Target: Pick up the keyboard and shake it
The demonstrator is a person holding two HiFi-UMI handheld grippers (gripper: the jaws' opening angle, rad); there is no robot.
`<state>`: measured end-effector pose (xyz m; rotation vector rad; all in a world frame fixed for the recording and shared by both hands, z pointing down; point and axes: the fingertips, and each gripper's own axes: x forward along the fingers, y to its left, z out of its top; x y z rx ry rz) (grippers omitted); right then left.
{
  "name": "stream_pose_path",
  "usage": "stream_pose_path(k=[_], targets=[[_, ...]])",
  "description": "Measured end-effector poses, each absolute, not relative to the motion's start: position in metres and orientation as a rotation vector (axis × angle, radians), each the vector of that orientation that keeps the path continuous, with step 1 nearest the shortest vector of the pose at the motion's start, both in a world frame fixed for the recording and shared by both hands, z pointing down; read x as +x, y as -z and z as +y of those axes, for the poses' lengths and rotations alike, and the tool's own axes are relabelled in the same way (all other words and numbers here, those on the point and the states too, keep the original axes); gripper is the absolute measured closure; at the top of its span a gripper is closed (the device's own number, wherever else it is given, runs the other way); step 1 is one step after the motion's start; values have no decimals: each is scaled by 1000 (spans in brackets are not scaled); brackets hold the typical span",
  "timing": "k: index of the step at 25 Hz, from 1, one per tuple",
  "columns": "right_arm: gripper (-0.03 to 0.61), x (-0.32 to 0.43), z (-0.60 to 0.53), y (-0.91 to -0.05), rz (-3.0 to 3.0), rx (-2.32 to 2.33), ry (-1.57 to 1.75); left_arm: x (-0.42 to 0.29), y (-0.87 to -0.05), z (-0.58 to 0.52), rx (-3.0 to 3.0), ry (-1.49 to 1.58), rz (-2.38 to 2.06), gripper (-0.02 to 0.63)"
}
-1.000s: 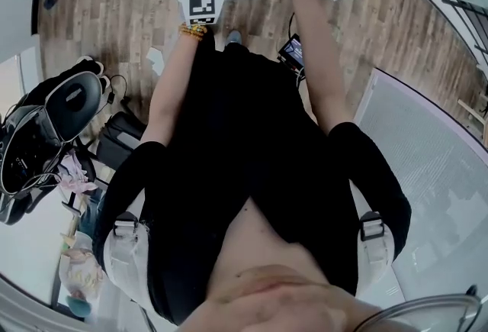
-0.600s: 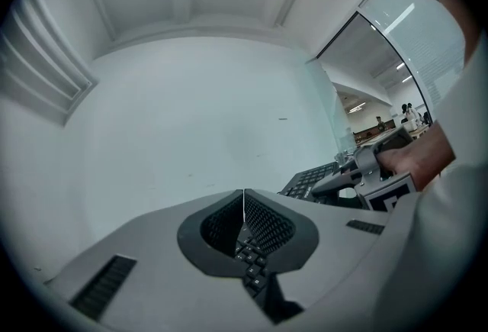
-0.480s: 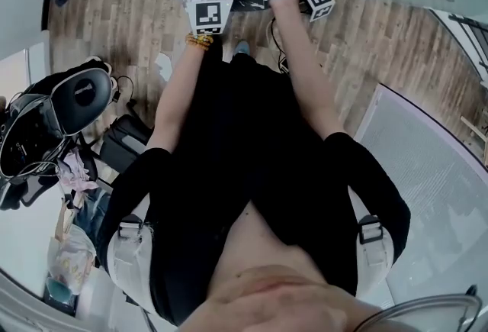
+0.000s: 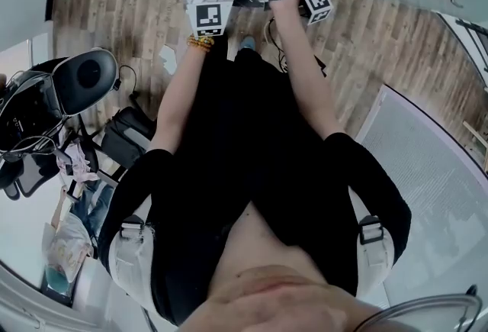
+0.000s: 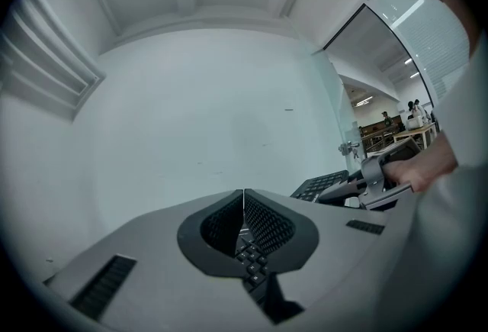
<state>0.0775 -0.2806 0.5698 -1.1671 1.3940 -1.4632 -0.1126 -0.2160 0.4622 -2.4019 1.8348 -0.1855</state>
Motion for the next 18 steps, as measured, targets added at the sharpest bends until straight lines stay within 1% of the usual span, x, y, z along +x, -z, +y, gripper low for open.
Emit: stream_pose_path(k=[18], targets=[[502,62,-231,-665,1253,-1278,1595,-125,-502,-192,-2456,279,1866,598]])
